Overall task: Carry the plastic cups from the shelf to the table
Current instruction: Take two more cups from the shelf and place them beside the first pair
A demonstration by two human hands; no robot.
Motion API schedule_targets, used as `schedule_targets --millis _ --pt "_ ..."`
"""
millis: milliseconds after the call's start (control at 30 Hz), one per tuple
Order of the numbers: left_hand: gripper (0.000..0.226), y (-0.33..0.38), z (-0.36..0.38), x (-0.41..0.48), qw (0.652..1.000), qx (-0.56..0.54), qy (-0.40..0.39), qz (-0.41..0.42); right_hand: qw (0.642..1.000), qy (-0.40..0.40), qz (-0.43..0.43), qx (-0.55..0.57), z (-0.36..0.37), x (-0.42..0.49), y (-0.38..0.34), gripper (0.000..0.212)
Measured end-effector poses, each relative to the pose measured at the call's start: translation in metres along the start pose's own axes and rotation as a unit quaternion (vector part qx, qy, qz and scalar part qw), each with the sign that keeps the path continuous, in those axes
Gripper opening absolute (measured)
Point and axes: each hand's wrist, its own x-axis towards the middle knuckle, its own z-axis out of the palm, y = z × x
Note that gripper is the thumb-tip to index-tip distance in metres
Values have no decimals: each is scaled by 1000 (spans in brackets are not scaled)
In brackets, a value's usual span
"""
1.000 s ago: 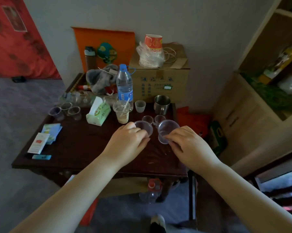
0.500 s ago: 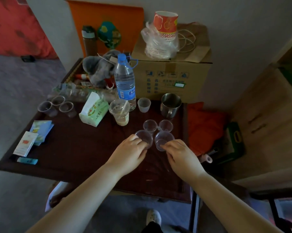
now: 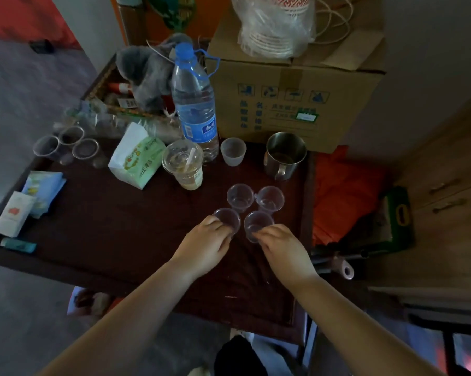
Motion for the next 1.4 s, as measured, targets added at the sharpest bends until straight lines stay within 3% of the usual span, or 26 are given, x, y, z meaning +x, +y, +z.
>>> schedule_targets --millis 800,1233,1400 --pt "24 -10 17 10 999 52 -8 -13 996 -37 -16 -81 20 16 17 32" --pt "31 -24 -10 -25 998 47 -9 30 994 -8 64 -90 28 -10 -8 28" --pt "36 -30 -17 -38 998 41 -12 56 991 65 99 -56 38 -6 -14 27"
